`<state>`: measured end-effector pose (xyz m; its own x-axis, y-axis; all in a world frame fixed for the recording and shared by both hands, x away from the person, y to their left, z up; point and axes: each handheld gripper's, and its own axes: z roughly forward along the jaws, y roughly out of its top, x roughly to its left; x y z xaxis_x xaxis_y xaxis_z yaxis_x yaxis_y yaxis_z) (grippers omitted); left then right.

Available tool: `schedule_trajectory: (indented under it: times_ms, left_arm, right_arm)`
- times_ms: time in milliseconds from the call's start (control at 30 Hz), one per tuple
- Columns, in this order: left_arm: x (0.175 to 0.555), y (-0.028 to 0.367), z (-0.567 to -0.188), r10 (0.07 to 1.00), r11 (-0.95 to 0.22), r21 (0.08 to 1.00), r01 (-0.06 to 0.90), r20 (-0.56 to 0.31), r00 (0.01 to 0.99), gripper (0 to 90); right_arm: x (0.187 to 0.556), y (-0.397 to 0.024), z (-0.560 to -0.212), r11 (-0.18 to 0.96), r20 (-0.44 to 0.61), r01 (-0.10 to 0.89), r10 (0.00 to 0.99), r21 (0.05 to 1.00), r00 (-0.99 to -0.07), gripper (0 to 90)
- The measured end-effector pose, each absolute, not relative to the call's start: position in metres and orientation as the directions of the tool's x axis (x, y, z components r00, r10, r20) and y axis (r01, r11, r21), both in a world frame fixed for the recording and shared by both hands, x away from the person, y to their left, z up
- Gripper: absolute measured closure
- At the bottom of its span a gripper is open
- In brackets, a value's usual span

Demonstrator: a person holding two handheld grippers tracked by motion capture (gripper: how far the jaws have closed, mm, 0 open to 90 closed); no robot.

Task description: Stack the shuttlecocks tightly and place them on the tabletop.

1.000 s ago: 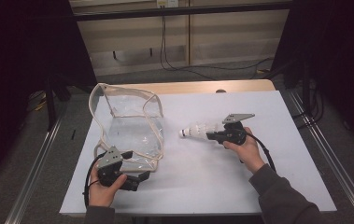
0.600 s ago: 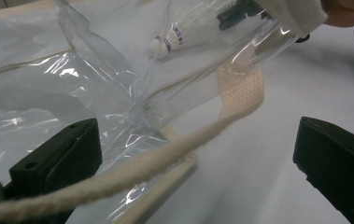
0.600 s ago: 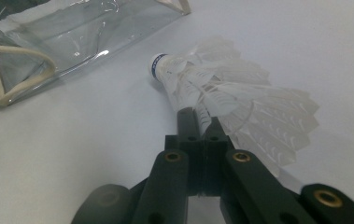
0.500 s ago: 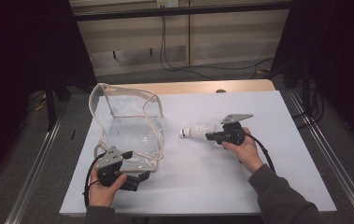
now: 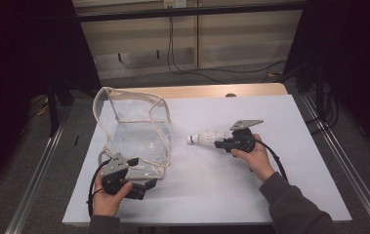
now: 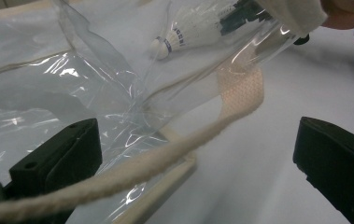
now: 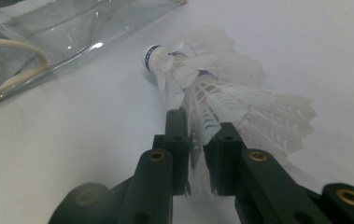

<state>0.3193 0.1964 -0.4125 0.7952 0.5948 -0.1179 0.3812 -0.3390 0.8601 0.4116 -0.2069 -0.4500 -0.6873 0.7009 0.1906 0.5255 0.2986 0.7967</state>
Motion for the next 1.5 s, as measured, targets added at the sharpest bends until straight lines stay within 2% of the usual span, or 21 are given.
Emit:
schedule_trajectory:
  times_ms: [400,833,1033,1233,1300,1500]
  left_arm:
    - [0.319,0.196,-0.412,0.594,-0.34,0.86,0.381,-0.118,0.796,1.2]
    - [0.319,0.196,-0.412,0.596,-0.339,0.86,0.382,-0.118,0.794,1.2]
    - [0.32,0.196,-0.412,0.597,-0.337,0.861,0.381,-0.117,0.793,1.2]
    - [0.319,0.196,-0.412,0.597,-0.338,0.86,0.382,-0.118,0.793,1.2]
    - [0.319,0.196,-0.412,0.598,-0.337,0.86,0.382,-0.118,0.793,1.2]
    - [0.319,0.196,-0.412,0.599,-0.337,0.86,0.383,-0.118,0.792,1.2]
  right_arm:
    - [0.408,-0.211,-0.447,0.293,0.199,0.537,0.707,0.791,-0.679,70.0]
    - [0.401,-0.22,-0.445,0.291,0.197,0.538,0.712,0.791,-0.675,65.7]
    - [0.398,-0.217,-0.446,0.301,0.197,0.534,0.701,0.79,-0.686,70.7]
    - [0.398,-0.216,-0.448,0.312,0.189,0.526,0.693,0.791,-0.696,86.5]
    - [0.398,-0.216,-0.447,0.31,0.187,0.52,0.69,0.796,-0.699,89.2]
    - [0.398,-0.215,-0.446,0.31,0.186,0.508,0.68,0.804,-0.709,90.0]
